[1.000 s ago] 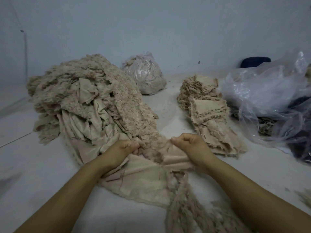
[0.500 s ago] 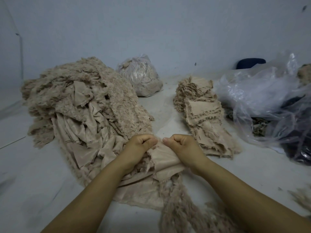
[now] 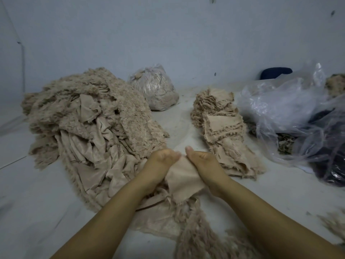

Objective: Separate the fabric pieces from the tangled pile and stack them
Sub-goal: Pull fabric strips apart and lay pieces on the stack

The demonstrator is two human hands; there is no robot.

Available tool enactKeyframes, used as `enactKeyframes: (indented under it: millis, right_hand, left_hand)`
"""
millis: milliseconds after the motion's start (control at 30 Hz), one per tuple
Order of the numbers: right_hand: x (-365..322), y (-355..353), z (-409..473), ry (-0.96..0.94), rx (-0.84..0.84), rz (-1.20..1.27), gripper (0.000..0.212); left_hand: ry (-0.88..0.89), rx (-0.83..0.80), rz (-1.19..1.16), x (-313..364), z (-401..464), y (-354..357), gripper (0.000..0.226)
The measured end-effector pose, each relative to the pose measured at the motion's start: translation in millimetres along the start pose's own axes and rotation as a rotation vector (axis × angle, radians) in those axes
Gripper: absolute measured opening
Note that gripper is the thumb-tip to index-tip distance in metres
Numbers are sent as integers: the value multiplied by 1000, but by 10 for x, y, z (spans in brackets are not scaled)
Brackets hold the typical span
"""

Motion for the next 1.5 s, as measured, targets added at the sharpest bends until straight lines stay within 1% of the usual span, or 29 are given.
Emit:
enactKeyframes:
  millis: [67,133,200,267,300,333,400,433,467,500,567,600,667,767,800,833,900,967,1033,1133,1233,1300,1367,1400,1433,1467,1500]
  right_hand:
    - [19,-45,-2,28,-3,38,48]
    - [28,-81,-6,21,43,48,46]
    - [52,-128,9,-6,182,72,48]
    - [83,-153,16,21,358,119,44]
    - [93,-128,15,78,379,167,41]
    - [103,-62,6,160,312,235,40]
    - [129,162,-47,313,-2,364,36]
    - [138,268,-96,351,-149,367,30]
    - [157,340,-147,367,-248,327,23]
    - [194,379,-189,369,-289,254,16]
    - [279,393,-252,345,-286,102,7]
    - [293,391,-268,329,-270,76,5]
    - [249,380,-253,290,-214,144,5]
    - [153,413,-189,306,-198,430,28]
    - [136,438,-185,316,-222,458,30]
    - [146,463,-200,327,-249,423,26]
    - [210,498,-266,354,-272,273,11]
    - [256,500,-310,362,-273,198,7]
    - [261,484,-326,334,-297,157,6]
    - [289,450,-337,244,-316,19,12]
    - [317,425,-369,230,-301,-118,24]
    - [274,396,-397,257,-350,-134,35]
    - [222,347,-407,341,-423,-92,53]
    - [182,288,-370,357,-403,-99,58]
    - [116,208,-299,334,-306,-123,57]
    - [51,103,-212,293,-164,-129,53]
    - [20,-5,-134,284,-23,-49,45]
  left_hand:
    - [-30,80,-107,-17,37,-89,25]
    - [-40,90,-82,-48,57,-130,26]
    - [-62,135,-105,-90,72,-146,26]
    - [-154,238,-249,-119,99,-203,24]
    - [-198,281,-325,-132,114,-235,23]
    - [-227,292,-373,-129,123,-248,23]
    - [-238,244,-379,-101,145,-222,25]
    - [-235,240,-364,-88,153,-207,25]
    - [-237,271,-358,-70,159,-217,25]
    - [-244,341,-374,-54,170,-267,24]
    - [-245,500,-443,-38,205,-455,24]
    - [-239,525,-447,-20,224,-534,24]
    - [-232,462,-426,20,241,-534,24]
    - [-200,328,-365,50,240,-252,27]
    - [-179,315,-371,64,242,-169,27]
    - [-162,328,-399,87,246,-126,27]
    - [-151,387,-522,152,287,-159,23]
    - [-169,395,-637,235,350,-208,20]
    - [-192,352,-665,306,393,-164,17]
    - [-201,328,-660,376,443,-75,20]
    - [-218,352,-759,461,517,-164,17]
    - [-176,331,-755,522,551,-222,15]
    - [-166,275,-690,524,538,-190,15]
    - [-170,257,-669,498,518,-155,16]
    - [-174,254,-660,459,497,-114,19]
    - [-181,265,-662,419,474,-64,21]
    - [-192,283,-667,377,459,-3,24]
Point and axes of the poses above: each hand's wrist, its own z-axis towards the middle knuckle, its own y-axis out of the palm, x = y × z, the point moved 3 cm from there along z, towards the middle knuckle, and after that the axes turned 5 degrees about z, right-handed, at the moved point
